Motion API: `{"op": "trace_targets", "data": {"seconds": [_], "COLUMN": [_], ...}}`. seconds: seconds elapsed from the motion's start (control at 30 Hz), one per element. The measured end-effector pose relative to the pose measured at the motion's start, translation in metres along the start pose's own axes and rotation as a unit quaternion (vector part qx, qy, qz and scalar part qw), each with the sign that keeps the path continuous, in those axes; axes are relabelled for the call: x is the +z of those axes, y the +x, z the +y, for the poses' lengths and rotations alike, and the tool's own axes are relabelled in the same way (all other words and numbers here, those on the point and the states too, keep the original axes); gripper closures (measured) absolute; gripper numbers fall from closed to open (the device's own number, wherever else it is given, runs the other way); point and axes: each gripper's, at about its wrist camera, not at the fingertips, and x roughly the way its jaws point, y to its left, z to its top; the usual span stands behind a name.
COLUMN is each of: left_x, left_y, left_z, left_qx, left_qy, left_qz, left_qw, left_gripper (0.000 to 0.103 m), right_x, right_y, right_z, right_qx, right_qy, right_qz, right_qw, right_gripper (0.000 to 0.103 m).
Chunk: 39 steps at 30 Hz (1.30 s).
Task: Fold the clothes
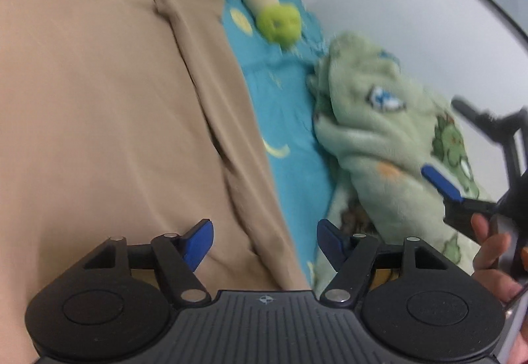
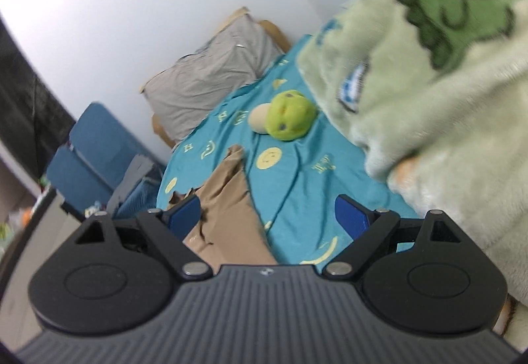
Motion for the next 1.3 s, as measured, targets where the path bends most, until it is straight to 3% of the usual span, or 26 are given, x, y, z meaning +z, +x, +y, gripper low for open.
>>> {"op": "trace_targets", "data": {"seconds": [0.07, 0.1, 0.2, 0.27, 0.3, 0.33, 0.4, 0.53, 0.67, 0.77, 0.87, 1.03, 1.1, 1.17, 1.23, 1.3], "left_x": [-0.006, -0.008, -0.013, -0.012, -0.011, -0.009, -0.005, 0.012, 0.032, 0.04, 0.036, 0.02, 0.02, 0.023, 0.026, 0.027], "left_y": [0.017, 0.024, 0.035, 0.041, 0.04, 0.039, 0.037, 0.001, -0.037, -0.061, -0.074, -0.069, -0.071, -0.079, -0.092, -0.107], "left_z": [-0.005, -0.005, -0.006, -0.005, -0.005, -0.004, -0.004, -0.004, -0.007, 0.005, 0.021, 0.054, 0.059, 0.059, 0.057, 0.056], "left_qx": [-0.005, -0.012, -0.027, -0.02, -0.021, -0.022, -0.023, -0.047, -0.045, -0.03, 0.026, 0.11, 0.117, 0.113, 0.133, 0.174], "left_qy": [0.005, 0.004, 0.0, 0.005, 0.004, 0.003, 0.0, -0.012, -0.005, -0.019, 0.003, 0.025, 0.016, 0.016, 0.027, 0.042], "left_qz": [0.009, 0.016, 0.028, 0.034, 0.035, 0.036, 0.039, 0.024, 0.026, 0.023, 0.024, 0.046, 0.052, 0.055, 0.043, 0.028], "left_qw": [0.9999, 0.9998, 0.9992, 0.9992, 0.9992, 0.9991, 0.999, 0.9985, 0.9987, 0.9991, 0.9994, 0.9926, 0.9917, 0.9919, 0.9898, 0.9835], "left_gripper": [0.036, 0.044, 0.055, 0.077, 0.096, 0.1, 0.101, 0.101, 0.101, 0.101, 0.101, 0.1, 0.097, 0.086, 0.05, 0.032], "right_x": [-0.001, -0.002, -0.006, -0.007, -0.007, -0.008, -0.009, -0.01, -0.013, -0.015, -0.018, -0.03, -0.039, -0.05, -0.063, -0.079], "right_y": [0.004, 0.008, 0.02, 0.027, 0.029, 0.031, 0.033, 0.033, 0.033, 0.033, 0.037, 0.047, 0.052, 0.06, 0.068, 0.076], "right_z": [-0.007, -0.007, -0.005, -0.003, -0.002, -0.002, -0.003, -0.004, -0.002, 0.001, 0.005, 0.013, 0.018, 0.023, 0.025, 0.026], "right_qx": [0.003, 0.006, 0.011, 0.012, 0.013, 0.015, 0.016, 0.01, 0.007, 0.001, -0.005, -0.013, -0.017, -0.016, -0.008, -0.001], "right_qy": [0.015, 0.016, 0.01, 0.002, 0.002, 0.004, 0.008, 0.011, 0.01, 0.0, -0.013, -0.04, -0.061, -0.081, -0.09, -0.09], "right_qz": [0.007, 0.013, 0.035, 0.044, 0.047, 0.05, 0.054, 0.057, 0.059, 0.062, 0.069, 0.092, 0.108, 0.132, 0.164, 0.199], "right_qw": [1.0, 1.0, 0.999, 0.999, 0.999, 0.999, 0.998, 0.998, 0.998, 0.998, 0.998, 0.995, 0.992, 0.988, 0.982, 0.976], "right_gripper": [0.013, 0.013, 0.013, 0.013, 0.013, 0.013, 0.013, 0.013, 0.013, 0.013, 0.013, 0.013, 0.013, 0.013, 0.013, 0.014]}}
